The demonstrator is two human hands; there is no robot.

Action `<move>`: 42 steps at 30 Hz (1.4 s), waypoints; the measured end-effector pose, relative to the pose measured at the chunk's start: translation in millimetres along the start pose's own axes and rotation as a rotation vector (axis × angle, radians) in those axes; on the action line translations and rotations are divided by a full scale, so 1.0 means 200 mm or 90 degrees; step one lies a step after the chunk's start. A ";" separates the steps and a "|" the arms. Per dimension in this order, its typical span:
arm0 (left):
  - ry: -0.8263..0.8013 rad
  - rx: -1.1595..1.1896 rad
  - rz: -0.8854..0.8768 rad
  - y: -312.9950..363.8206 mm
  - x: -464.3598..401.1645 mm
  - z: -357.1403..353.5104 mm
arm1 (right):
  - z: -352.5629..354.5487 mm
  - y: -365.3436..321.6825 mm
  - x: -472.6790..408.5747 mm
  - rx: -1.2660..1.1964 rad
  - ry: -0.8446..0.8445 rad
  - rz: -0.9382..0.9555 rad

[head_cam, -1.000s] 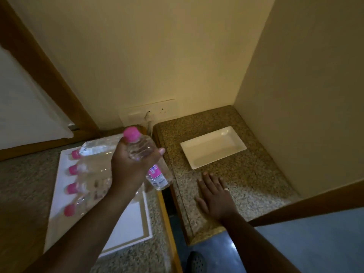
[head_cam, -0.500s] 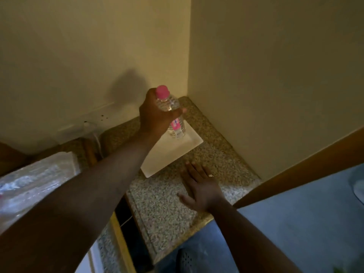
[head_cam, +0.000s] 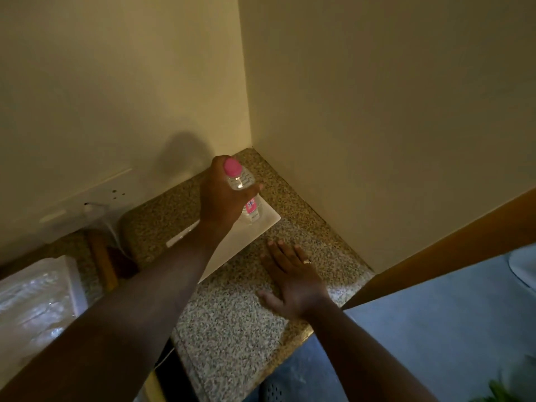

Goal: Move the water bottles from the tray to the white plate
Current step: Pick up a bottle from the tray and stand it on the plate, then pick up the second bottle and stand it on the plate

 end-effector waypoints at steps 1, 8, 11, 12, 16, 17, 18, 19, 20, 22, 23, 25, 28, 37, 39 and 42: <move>-0.008 0.001 -0.003 0.01 0.00 -0.01 | 0.00 0.00 0.00 -0.001 0.000 0.000; -0.057 -0.007 0.009 -0.01 0.02 -0.06 | 0.00 0.00 0.00 -0.009 -0.006 0.001; -0.055 0.007 0.015 -0.03 0.06 -0.06 | 0.01 -0.01 0.00 -0.007 -0.002 0.000; -0.058 0.013 0.019 -0.04 0.07 -0.05 | 0.01 -0.01 0.00 -0.008 -0.002 0.001; -0.090 0.021 0.049 -0.08 0.13 0.02 | 0.01 -0.01 0.00 -0.003 -0.002 0.003; -0.093 0.001 0.059 -0.10 0.16 0.06 | 0.01 -0.01 0.00 0.000 -0.003 0.003; -0.095 -0.030 0.076 -0.11 0.20 0.11 | 0.00 0.00 0.01 0.002 -0.008 0.001; -0.094 -0.067 0.096 -0.13 0.26 0.17 | 0.00 0.00 0.01 0.004 -0.010 0.001; -0.096 -0.106 0.116 -0.15 0.32 0.24 | 0.00 0.00 0.01 0.008 -0.016 0.000; -0.103 -0.186 0.120 -0.19 0.47 0.41 | 0.00 -0.02 0.01 0.003 -0.026 0.012; -0.115 -0.216 0.102 -0.21 0.56 0.50 | 0.00 -0.05 0.02 -0.002 -0.031 0.028; -0.135 -0.268 0.068 -0.23 0.76 0.71 | -0.02 -0.16 0.06 -0.015 -0.038 0.069; -0.147 -0.366 -0.002 -0.22 1.05 1.00 | -0.07 -0.42 0.14 -0.026 -0.044 0.129; -0.196 -0.418 0.116 -0.28 1.54 1.56 | -0.18 -0.97 0.28 -0.050 -0.034 0.195; -0.280 -0.482 0.145 -0.33 1.62 1.72 | -0.19 -0.98 0.28 -0.045 -0.020 0.188; -0.318 -0.580 0.160 -0.39 1.68 1.90 | -0.18 -0.98 0.29 -0.030 -0.015 0.175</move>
Point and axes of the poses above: each hand's wrist, its own x-axis away from the middle knuckle, its own z-axis out of the back of the hand, y = z × x, the point moved 5 cm from there along -x, towards the middle knuckle, and after that the axes turned 13 degrees about -z, right-handed, at the moved point
